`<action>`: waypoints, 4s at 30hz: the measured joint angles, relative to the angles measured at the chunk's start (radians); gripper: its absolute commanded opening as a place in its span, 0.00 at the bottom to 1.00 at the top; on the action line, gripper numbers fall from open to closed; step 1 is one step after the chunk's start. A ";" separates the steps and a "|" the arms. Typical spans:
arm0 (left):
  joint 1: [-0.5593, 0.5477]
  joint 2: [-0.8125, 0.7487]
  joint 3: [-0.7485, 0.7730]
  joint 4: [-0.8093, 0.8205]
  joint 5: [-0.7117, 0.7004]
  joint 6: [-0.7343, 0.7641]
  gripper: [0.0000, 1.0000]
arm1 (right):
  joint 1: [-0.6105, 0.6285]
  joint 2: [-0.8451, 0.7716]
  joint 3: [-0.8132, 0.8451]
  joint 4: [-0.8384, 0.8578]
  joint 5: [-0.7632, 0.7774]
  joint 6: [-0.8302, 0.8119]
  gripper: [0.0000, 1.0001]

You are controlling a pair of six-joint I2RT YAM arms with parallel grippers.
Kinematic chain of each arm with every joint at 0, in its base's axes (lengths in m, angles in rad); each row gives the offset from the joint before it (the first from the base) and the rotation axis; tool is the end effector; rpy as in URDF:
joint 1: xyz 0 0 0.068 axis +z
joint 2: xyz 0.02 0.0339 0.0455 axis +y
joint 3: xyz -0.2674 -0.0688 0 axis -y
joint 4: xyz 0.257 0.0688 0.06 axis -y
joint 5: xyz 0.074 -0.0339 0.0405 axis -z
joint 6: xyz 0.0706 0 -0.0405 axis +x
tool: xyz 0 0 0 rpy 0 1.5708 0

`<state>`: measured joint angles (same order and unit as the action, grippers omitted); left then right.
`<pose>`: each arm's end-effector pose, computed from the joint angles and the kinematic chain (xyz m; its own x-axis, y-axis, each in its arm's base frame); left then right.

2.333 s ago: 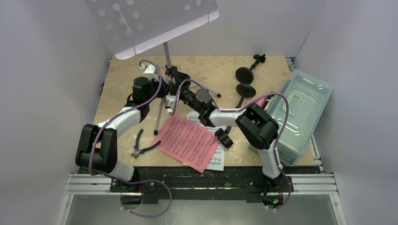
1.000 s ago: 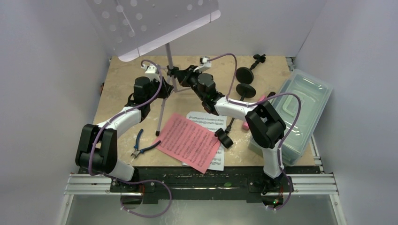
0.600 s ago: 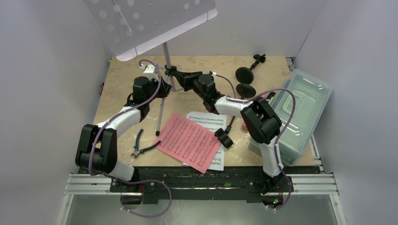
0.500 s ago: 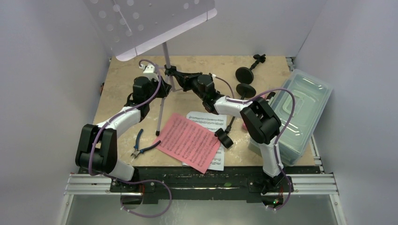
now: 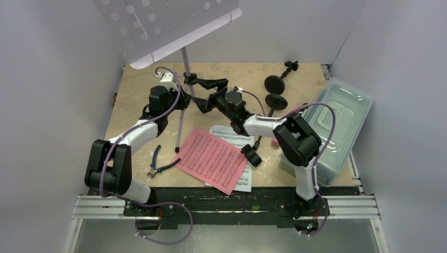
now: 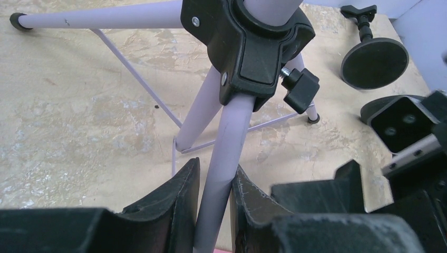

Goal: Set up the instrument practice props

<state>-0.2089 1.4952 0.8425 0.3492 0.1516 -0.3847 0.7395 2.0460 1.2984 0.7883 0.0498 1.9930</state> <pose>0.3672 -0.0887 0.2287 -0.4008 -0.2942 -0.8676 0.2110 0.8919 -0.4000 0.3836 0.3451 0.2264 -0.5928 0.6924 0.4113 0.2333 -0.3411 0.9106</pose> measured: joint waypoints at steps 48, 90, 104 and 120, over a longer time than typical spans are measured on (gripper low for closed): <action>0.000 0.004 0.004 0.000 0.002 -0.008 0.00 | 0.027 0.030 -0.023 0.216 -0.300 -3.458 0.75; -0.004 0.014 0.013 -0.002 0.048 -0.025 0.00 | -0.076 -0.040 0.198 -0.286 -0.089 -1.229 0.00; -0.008 0.016 0.018 -0.010 0.035 -0.023 0.00 | -0.092 0.013 0.201 -0.321 -0.214 -0.193 0.98; -0.011 0.031 0.068 -0.087 0.029 0.064 0.00 | -0.086 -0.381 -0.156 -0.385 -0.090 -0.657 0.99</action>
<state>-0.2195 1.5257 0.9104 0.2623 0.1806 -0.3210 0.6537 1.6653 1.1427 0.4030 -0.0402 1.3365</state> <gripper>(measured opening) 0.221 0.987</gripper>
